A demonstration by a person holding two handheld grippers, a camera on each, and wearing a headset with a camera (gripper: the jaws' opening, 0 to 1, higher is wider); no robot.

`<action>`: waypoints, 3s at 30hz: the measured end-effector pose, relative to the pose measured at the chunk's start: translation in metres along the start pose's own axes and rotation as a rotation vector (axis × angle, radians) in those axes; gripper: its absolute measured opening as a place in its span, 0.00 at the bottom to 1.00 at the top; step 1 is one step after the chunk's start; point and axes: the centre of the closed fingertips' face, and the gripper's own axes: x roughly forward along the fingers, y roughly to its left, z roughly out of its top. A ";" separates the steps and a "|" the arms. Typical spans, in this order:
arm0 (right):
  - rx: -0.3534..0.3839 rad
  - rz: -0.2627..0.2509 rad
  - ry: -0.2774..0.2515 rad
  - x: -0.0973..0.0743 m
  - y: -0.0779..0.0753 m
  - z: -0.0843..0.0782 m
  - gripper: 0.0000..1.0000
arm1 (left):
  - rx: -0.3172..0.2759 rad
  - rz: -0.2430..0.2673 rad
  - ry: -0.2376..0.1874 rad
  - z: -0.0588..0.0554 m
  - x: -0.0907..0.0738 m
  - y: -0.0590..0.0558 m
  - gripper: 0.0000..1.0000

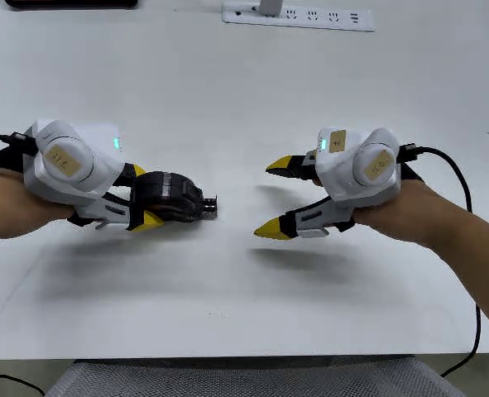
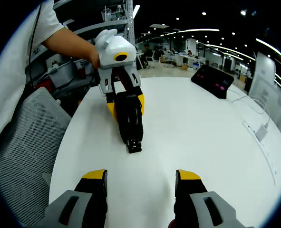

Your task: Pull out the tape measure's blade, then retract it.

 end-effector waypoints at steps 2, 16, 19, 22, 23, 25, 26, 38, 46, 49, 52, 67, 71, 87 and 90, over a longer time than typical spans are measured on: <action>-0.006 0.005 0.000 0.003 0.000 0.002 0.54 | -0.003 -0.002 0.004 0.000 0.000 0.000 0.29; -0.047 0.062 -0.008 0.037 0.009 0.017 0.50 | -0.007 0.003 0.011 -0.001 0.001 0.000 0.29; -0.052 0.075 -0.007 0.043 0.011 0.019 0.49 | -0.012 0.000 0.011 -0.001 0.001 0.001 0.29; -0.060 0.083 -0.002 0.048 0.012 0.020 0.48 | -0.019 -0.001 0.012 -0.001 0.001 0.001 0.29; -0.060 0.085 -0.001 0.050 0.012 0.020 0.48 | -0.017 0.000 0.011 -0.001 0.001 0.001 0.29; -0.062 0.086 0.001 0.053 0.012 0.020 0.47 | -0.015 0.001 0.013 -0.002 0.001 0.001 0.29; -0.066 0.086 0.003 0.054 0.012 0.019 0.46 | -0.013 0.001 0.014 -0.002 0.001 0.001 0.29; -0.086 0.080 0.006 0.063 0.008 0.018 0.34 | -0.012 -0.002 0.015 -0.001 0.001 0.000 0.29; -0.104 0.082 -0.007 0.066 0.009 0.021 0.26 | -0.012 -0.004 0.015 -0.001 0.001 0.000 0.29; -0.104 0.087 -0.012 0.067 0.009 0.022 0.24 | -0.012 -0.003 0.013 -0.001 0.001 0.001 0.29; -0.101 0.088 -0.022 0.068 0.009 0.023 0.20 | -0.011 -0.003 0.013 -0.001 0.000 0.001 0.29; -0.140 0.090 -0.022 0.070 0.012 0.024 0.12 | -0.008 -0.003 0.014 0.000 0.000 0.001 0.29; -0.146 0.085 -0.017 0.069 0.013 0.024 0.11 | -0.005 -0.003 0.014 0.000 0.000 0.001 0.28; -0.206 0.082 0.014 0.067 0.013 0.024 0.09 | -0.004 -0.005 0.014 -0.002 -0.001 0.000 0.28; -0.198 0.088 0.014 0.067 0.012 0.023 0.09 | -0.007 -0.004 0.011 -0.002 0.000 0.000 0.28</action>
